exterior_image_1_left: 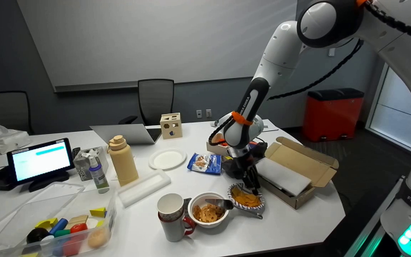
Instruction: Move the bowl to the left
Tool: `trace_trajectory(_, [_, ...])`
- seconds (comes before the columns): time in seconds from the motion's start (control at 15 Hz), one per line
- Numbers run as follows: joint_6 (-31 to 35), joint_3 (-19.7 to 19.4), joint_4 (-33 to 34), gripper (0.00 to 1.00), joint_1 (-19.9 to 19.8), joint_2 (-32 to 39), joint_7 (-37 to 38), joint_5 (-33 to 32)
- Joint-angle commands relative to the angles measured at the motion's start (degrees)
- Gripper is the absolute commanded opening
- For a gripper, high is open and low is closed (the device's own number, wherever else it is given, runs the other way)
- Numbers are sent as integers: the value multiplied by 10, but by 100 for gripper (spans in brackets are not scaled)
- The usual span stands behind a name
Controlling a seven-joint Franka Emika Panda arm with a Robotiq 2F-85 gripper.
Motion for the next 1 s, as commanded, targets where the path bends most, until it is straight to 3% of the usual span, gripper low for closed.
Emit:
trace_trajectory(0.0, [9, 1, 7, 71, 3, 4, 17, -10])
trace_trajectory(0.07, [8, 2, 9, 85, 3, 5, 19, -9])
trace_trajectory(0.27, [6, 4, 14, 99, 1, 8, 23, -4])
trace_trajectory(0.93, [-21, 17, 54, 100, 4, 43, 28, 4])
